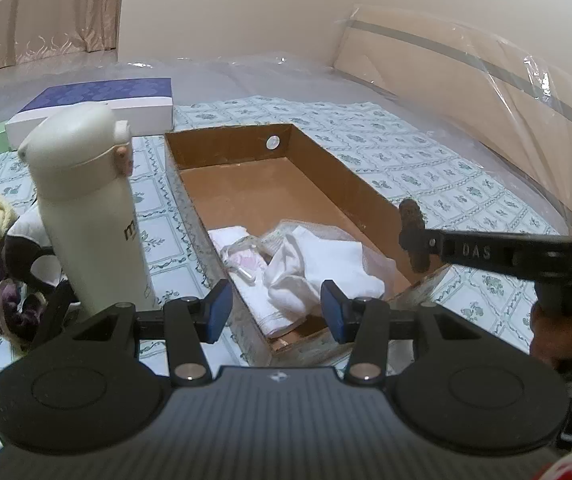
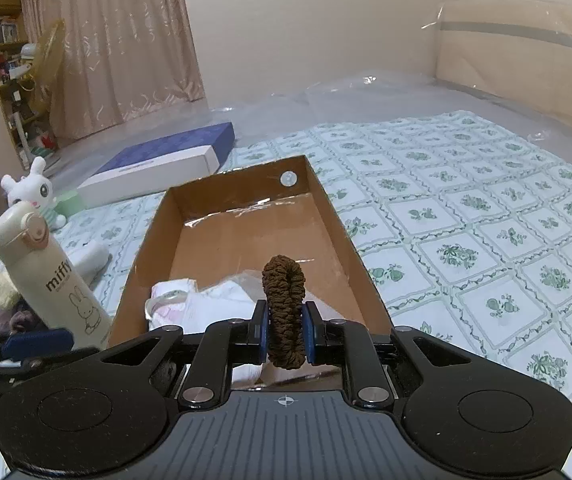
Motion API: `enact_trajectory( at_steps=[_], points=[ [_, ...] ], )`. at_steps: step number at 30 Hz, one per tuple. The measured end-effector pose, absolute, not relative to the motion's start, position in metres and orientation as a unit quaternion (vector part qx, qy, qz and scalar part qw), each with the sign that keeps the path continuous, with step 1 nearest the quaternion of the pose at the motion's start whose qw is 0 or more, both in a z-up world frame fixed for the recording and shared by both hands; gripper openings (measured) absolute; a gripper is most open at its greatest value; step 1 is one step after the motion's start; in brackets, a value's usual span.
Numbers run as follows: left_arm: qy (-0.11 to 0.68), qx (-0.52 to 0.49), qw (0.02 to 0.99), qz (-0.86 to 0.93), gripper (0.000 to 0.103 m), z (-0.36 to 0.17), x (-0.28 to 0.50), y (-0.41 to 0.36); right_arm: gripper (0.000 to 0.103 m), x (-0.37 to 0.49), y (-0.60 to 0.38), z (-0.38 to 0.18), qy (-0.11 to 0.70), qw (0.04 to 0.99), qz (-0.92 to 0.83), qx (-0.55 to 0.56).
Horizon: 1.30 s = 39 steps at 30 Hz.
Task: Organize soft objects
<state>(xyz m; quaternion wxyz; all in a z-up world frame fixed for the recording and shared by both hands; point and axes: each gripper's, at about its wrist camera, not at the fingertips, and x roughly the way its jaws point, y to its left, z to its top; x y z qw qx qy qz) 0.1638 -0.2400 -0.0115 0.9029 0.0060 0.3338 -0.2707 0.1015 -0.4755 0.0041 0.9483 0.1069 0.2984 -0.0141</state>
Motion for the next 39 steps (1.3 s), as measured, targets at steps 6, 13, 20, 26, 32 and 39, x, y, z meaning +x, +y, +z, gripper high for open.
enact_trajectory(
  at_steps=[6, 13, 20, 26, 32, 39],
  points=[
    [0.334, 0.004, 0.905, -0.265, 0.044, -0.013, 0.161, -0.231, 0.046, 0.109, -0.476, 0.004, 0.293, 0.949, -0.009, 0.112],
    [0.333, 0.007, 0.909, -0.25, 0.044, -0.016, 0.154, -0.215, 0.072, 0.096, -0.476, 0.003, 0.282, 0.951, -0.014, 0.125],
    [0.336, 0.005, 0.914, -0.228, 0.044, -0.016, 0.142, -0.189, 0.072, 0.07, -0.463, 0.0, 0.295, 0.945, -0.007, 0.138],
    [0.338, 0.0, 0.919, -0.201, 0.045, -0.016, 0.121, -0.159, 0.072, 0.048, -0.438, 0.0, 0.299, 0.944, 0.005, 0.141],
    [0.34, -0.007, 0.925, -0.169, 0.045, -0.014, 0.102, -0.123, 0.072, 0.035, -0.411, 0.001, 0.306, 0.942, 0.021, 0.135],
    [0.337, -0.013, 0.932, -0.13, 0.046, -0.009, 0.084, -0.084, 0.072, 0.027, -0.379, 0.004, 0.308, 0.942, 0.046, 0.122]
  ],
)
